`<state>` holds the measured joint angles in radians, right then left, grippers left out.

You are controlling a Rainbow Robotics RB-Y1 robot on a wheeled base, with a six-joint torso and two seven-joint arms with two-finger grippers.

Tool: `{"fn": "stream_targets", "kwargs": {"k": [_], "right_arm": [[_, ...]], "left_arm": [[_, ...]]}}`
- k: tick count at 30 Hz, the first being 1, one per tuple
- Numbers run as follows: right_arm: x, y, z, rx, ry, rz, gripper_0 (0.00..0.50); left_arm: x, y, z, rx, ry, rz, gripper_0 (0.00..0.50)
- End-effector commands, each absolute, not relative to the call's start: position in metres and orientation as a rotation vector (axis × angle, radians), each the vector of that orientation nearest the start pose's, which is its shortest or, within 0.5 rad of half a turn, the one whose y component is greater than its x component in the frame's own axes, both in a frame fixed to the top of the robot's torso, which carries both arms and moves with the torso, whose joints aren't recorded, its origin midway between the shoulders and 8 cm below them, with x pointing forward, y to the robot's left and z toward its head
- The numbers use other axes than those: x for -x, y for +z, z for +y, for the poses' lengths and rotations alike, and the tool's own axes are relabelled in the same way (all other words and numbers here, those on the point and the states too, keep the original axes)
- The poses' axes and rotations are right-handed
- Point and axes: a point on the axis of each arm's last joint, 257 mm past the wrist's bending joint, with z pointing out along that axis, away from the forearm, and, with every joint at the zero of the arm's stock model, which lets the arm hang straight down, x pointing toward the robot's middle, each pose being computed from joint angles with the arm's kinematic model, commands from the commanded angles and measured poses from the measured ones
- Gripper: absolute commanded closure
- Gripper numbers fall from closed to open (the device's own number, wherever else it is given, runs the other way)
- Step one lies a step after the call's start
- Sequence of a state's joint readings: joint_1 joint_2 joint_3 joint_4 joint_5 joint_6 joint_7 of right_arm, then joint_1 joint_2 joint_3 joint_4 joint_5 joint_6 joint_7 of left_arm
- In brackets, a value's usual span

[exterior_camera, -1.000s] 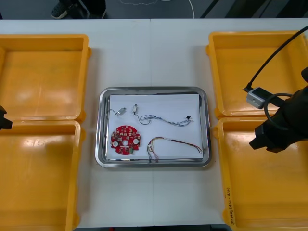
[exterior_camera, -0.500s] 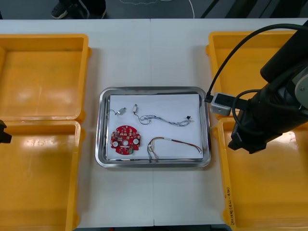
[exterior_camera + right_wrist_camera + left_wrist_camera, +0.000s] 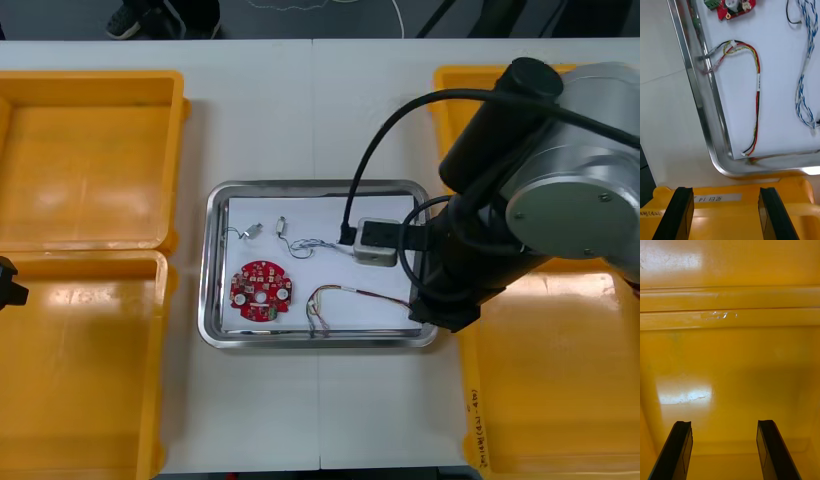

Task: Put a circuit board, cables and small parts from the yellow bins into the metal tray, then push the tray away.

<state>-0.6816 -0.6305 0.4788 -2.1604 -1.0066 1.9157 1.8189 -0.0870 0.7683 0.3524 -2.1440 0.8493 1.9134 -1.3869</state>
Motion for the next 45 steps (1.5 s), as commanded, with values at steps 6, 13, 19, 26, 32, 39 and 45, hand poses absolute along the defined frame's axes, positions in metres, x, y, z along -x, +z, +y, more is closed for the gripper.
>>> {"fn": "stream_targets", "kwargs": {"k": [6,13,19,26,32,39,45], "right_arm": [[-0.343,-0.188,-0.044,2.013,-0.107,1.947,0.0],[-0.341,-0.196,-0.018,2.051,-0.148,1.885,0.0],[-0.34,-0.203,0.002,2.077,-0.091,1.893,0.0],[-0.341,-0.212,0.017,2.119,-0.146,1.827,0.0],[-0.341,-0.222,0.025,2.14,-0.218,1.777,0.0],[-0.341,-0.235,0.029,2.171,-0.271,1.763,0.0],[-0.341,-0.245,0.027,2.187,-0.352,1.733,0.0]], "left_arm": [[-0.348,-0.188,0.401,-0.166,0.083,2.735,0.0],[-0.348,-0.187,0.402,-0.165,0.087,2.733,0.0],[-0.348,-0.187,0.402,-0.165,0.087,2.733,0.0],[-0.348,-0.187,0.402,-0.165,0.087,2.733,0.0],[-0.348,-0.187,0.402,-0.165,0.087,2.733,0.0],[-0.348,-0.187,0.402,-0.165,0.087,2.733,0.0],[-0.348,-0.187,0.402,-0.165,0.087,2.733,0.0]]}}
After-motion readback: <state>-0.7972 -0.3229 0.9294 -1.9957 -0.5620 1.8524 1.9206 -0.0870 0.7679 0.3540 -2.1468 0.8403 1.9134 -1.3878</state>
